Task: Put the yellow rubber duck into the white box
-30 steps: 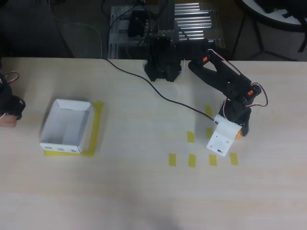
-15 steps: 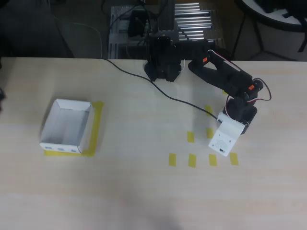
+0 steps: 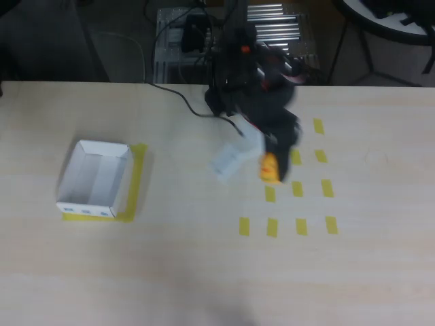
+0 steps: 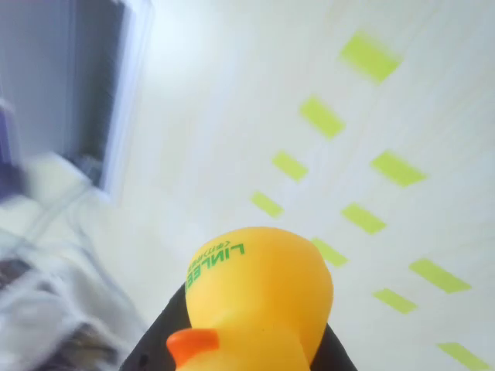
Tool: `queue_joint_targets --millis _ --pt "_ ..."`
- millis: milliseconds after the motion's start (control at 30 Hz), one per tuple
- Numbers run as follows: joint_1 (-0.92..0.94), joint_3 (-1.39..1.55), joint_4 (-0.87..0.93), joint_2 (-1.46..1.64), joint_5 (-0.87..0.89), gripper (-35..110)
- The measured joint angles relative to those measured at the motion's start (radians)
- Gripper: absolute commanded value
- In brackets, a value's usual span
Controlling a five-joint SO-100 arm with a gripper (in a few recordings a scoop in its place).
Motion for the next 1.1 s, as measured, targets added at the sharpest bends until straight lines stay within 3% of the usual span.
queue_joint_targets --millis 267,500,733,1100 --pt "0.420 0.387 0.000 0.512 -0.060 0" --pt "0.861 0.747 -0.115 0.706 -0.153 0" --pt "1.114 0.861 -0.322 0.607 -0.156 0" --pt "1.226 0.746 -0.456 0.156 -0.175 0"
